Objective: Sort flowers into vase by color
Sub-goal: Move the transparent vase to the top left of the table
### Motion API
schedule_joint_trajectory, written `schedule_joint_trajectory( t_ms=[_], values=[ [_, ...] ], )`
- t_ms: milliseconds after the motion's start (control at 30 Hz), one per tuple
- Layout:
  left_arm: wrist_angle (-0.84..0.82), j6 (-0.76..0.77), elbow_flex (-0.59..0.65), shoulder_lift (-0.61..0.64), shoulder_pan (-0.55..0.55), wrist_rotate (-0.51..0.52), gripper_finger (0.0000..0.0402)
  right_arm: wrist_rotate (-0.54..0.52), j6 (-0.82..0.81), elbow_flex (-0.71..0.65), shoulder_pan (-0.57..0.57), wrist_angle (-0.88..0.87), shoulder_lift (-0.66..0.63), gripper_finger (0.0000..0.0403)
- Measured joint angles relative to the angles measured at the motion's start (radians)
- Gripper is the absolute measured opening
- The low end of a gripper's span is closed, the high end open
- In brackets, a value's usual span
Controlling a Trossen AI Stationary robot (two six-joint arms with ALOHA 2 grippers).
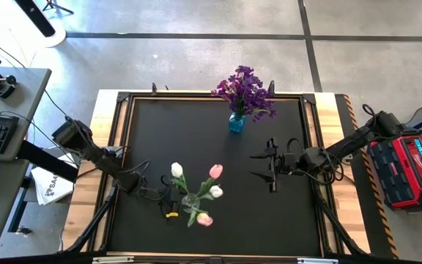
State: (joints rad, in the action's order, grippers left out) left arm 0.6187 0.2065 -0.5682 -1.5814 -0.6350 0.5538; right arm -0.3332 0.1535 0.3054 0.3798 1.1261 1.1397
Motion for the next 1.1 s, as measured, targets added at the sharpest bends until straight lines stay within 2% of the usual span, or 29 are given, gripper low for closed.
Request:
schedule_joint_trajectory(
  t_ms=[100,267,400,600,700,800,933,1100],
  values=[
    [-0.095,-0.002,0.0,0.046,-0.001,0.051,0.0141,0.0,0.0,0.0,0.0,0.0,0.0,0.0209],
    [-0.261,-0.051,0.0,0.162,0.02,0.221,0.0141,-0.001,0.0,0.0,0.0,-0.007,0.0,0.0209],
    [-0.287,-0.126,0.045,0.266,0.089,0.251,0.0143,-0.003,0.0,0.0,0.0,-0.009,0.0,0.0209],
    [-0.191,-0.165,0.246,0.455,0.282,0.214,0.0141,-0.003,-0.016,0.0,0.0,-0.031,0.0,0.0209],
    [-0.026,-0.242,0.355,0.548,0.405,0.196,0.0143,-0.003,-0.016,0.0,0.0,-0.031,0.0,0.0209],
    [0.112,-0.303,0.44,0.618,0.551,0.114,0.0143,-0.003,-0.015,0.0,0.0,-0.03,0.0,0.0209],
    [0.12,-0.313,0.48,0.658,0.766,-0.001,0.0143,-0.016,-0.014,0.0,-0.001,-0.03,0.0,0.0209],
    [0.104,-0.315,0.48,0.649,0.988,-0.059,0.0143,-0.041,-0.023,0.0,-0.014,-0.03,0.0,0.0209]
  ],
)
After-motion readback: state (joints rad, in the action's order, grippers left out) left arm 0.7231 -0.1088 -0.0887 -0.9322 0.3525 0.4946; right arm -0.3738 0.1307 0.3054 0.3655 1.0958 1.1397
